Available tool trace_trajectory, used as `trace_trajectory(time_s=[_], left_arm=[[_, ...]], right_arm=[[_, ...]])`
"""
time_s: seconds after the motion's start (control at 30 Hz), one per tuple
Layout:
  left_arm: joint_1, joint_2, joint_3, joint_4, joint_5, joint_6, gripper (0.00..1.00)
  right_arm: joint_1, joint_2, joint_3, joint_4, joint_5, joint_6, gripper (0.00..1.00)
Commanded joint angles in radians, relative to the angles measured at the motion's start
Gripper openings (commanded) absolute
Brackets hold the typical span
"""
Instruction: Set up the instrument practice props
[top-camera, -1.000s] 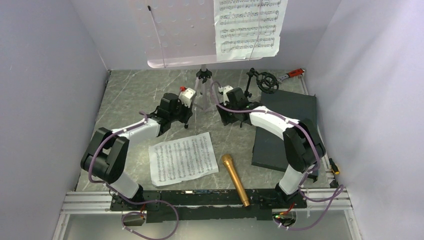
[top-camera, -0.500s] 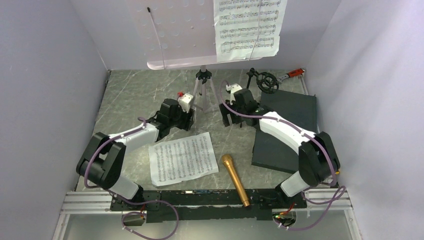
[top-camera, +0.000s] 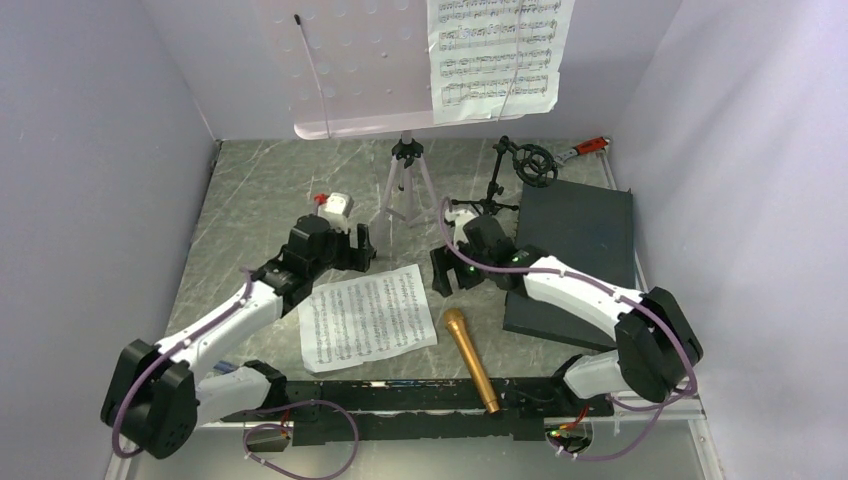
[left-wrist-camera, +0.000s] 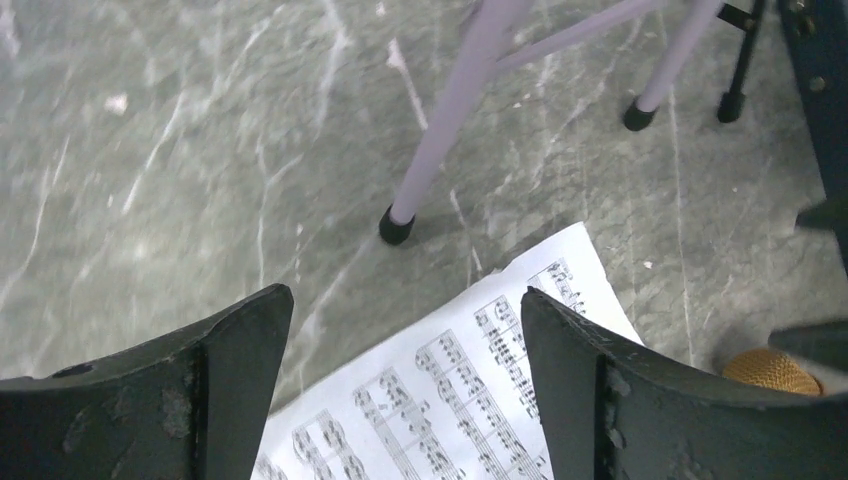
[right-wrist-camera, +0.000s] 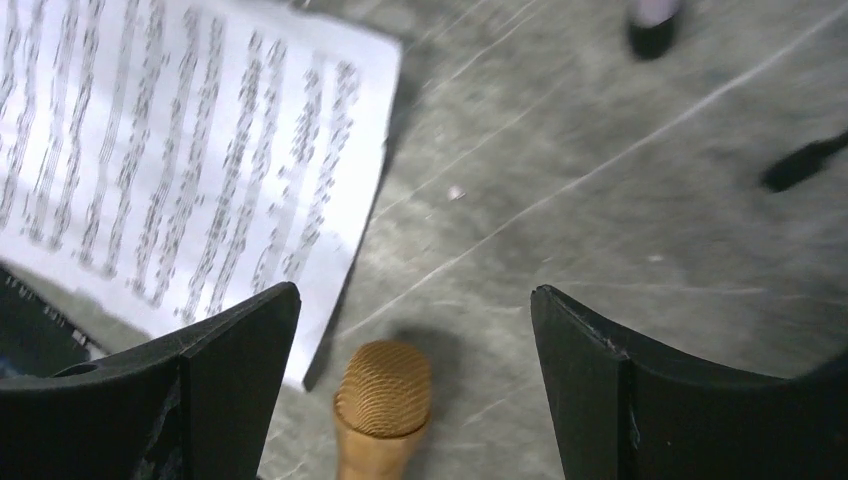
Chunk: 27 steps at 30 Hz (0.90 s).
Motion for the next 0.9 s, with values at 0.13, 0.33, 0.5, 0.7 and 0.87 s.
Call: trace_trajectory(time_s=[0.13, 0.33, 0.5, 0.7, 0.87], left_arm=[[0.008, -0.153, -0.051, -0.356, -0.243, -0.361, 0.94], [0.127, -0.212, -0.116, -0.472, -0.138, -0.546, 0.94], [0.194, -0.266, -0.191, -0.476, -0.081, -0.631, 0.94], [0.249, -0.332, -0.290, -0.472, -0.036, -0.719, 0.94], [0.275, -0.332, -0.370, -0.389, 0.009, -0.750, 0.94]], right_arm=[[0.062, 0.062, -0.113, 0.227, -0.187, 0.176, 0.89], [0.062, 0.168, -0.137, 0.372, -0.229, 0.253, 0.87], [0.058, 0.268, -0.128, 0.467, -0.249, 0.326, 0.82], [0.059, 0.349, -0.132, 0.596, -0.285, 0.421, 0.75], [0.058, 0.391, -0.133, 0.727, -0.365, 0.471, 0.68]])
